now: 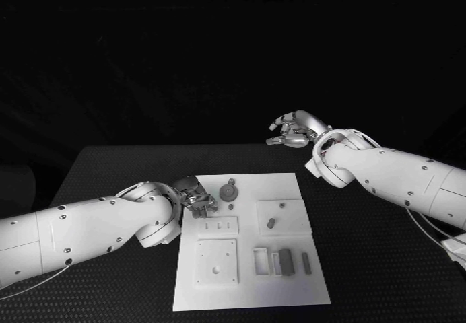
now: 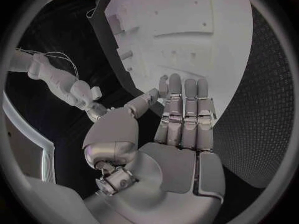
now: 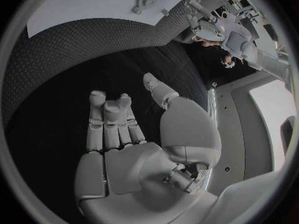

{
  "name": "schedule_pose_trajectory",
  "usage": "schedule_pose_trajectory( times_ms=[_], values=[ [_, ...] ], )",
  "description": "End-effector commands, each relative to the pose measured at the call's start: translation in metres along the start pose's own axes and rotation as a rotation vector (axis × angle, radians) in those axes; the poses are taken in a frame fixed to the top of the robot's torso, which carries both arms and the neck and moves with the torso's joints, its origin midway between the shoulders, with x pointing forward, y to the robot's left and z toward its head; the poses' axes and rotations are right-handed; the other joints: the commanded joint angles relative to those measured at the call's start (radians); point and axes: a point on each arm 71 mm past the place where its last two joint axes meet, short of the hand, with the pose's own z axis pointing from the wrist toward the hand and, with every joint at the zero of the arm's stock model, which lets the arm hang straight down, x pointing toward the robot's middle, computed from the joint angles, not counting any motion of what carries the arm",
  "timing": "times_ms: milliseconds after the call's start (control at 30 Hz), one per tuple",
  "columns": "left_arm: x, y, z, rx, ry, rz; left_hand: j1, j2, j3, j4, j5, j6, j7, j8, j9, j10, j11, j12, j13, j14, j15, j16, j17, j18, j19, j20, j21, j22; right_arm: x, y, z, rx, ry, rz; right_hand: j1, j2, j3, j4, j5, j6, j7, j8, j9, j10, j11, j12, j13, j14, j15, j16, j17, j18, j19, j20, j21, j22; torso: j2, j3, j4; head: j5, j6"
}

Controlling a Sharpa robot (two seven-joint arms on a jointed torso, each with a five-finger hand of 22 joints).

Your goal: Assemble the parts on the task board

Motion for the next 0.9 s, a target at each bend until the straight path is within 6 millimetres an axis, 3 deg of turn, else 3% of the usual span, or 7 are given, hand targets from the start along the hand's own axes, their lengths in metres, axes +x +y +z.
schedule_pose_trajectory(
  times_ms=[33,267,567,767,900],
  values=[
    [0.001,-0.002,0.001,0.009,-0.059,0.028,0.012,-0.003,-0.008,0.001,0.003,0.068,-0.06,-0.004,0.003,0.007,-0.004,0.005,-0.002,-0.002,-0.005,0.009,-0.005,-0.012,-0.001,-0.005,-0.001,0.008,0.001,0.001,0.0,-0.008,0.015,0.004,-0.002,0.01,-0.005,0.001,0.001,0.002,0.008,-0.003,-0.001,-0.005,0.001,0.007,-0.001,-0.008,-0.002,0.002,-0.001,0.022,-0.001,0.002,-0.006,0.006,0.001,-0.0003,-0.0013,0.001,-0.002],
    [0.013,0.002,0.003,0.004,-0.046,0.037,0.021,-0.016,-0.015,0.01,0.02,0.083,-0.066,-0.003,0.007,0.021,-0.01,0.014,-0.002,0.006,-0.011,0.033,-0.019,-0.01,0.011,-0.011,0.002,0.027,0.001,0.0,0.0,-0.006,0.019,0.004,-0.002,0.011,-0.006,0.001,0.001,0.002,0.008,-0.003,-0.002,-0.005,0.001,0.007,-0.002,-0.008,-0.002,0.002,-0.001,0.022,-0.001,0.003,-0.006,0.006,0.002,-0.0015,-0.0016,0.0,-0.008],
    [0.021,0.003,0.003,0.001,-0.027,0.04,0.025,-0.033,-0.025,0.01,0.017,0.094,-0.071,-0.001,0.012,0.031,-0.014,0.023,0.001,0.008,-0.015,0.056,-0.027,-0.01,0.018,-0.015,0.003,0.042,0.003,0.0,0.0,-0.004,0.026,0.005,-0.002,0.012,-0.007,0.002,0.001,0.002,0.008,-0.003,-0.002,-0.006,0.001,0.007,-0.003,-0.009,-0.002,0.002,-0.002,0.022,-0.002,0.003,-0.007,0.007,0.002,-0.0011,0.0,-0.002,-0.014],
    [0.023,0.002,0.003,0.008,-0.012,0.046,0.032,-0.066,-0.035,0.008,0.008,0.098,-0.075,0.001,0.017,0.033,-0.016,0.031,0.005,0.0,-0.017,0.078,-0.037,-0.011,0.02,-0.017,0.001,0.056,0.004,0.0,0.0,-0.003,0.031,0.006,-0.003,0.012,-0.009,0.002,0.001,0.002,0.008,-0.003,-0.003,-0.007,0.001,0.006,-0.003,-0.01,-0.001,0.001,-0.002,0.022,-0.003,0.003,-0.008,0.006,0.002,-0.0015,-0.0002,-0.002,-0.018],
    [0.025,0.001,0.004,0.016,-0.009,0.069,0.038,-0.073,-0.036,0.007,0.006,0.097,-0.074,0.0,0.018,0.031,-0.016,0.032,0.005,-0.004,-0.016,0.085,-0.042,-0.012,0.019,-0.017,0.0,0.061,0.004,0.0,0.0,-0.002,0.034,0.006,-0.004,0.012,-0.009,0.003,0.001,0.002,0.008,-0.003,-0.004,-0.008,0.001,0.006,-0.004,-0.011,-0.001,0.001,-0.002,0.022,-0.003,0.004,-0.008,0.006,0.002,-0.0013,-0.0009,-0.002,-0.02]
  ],
)
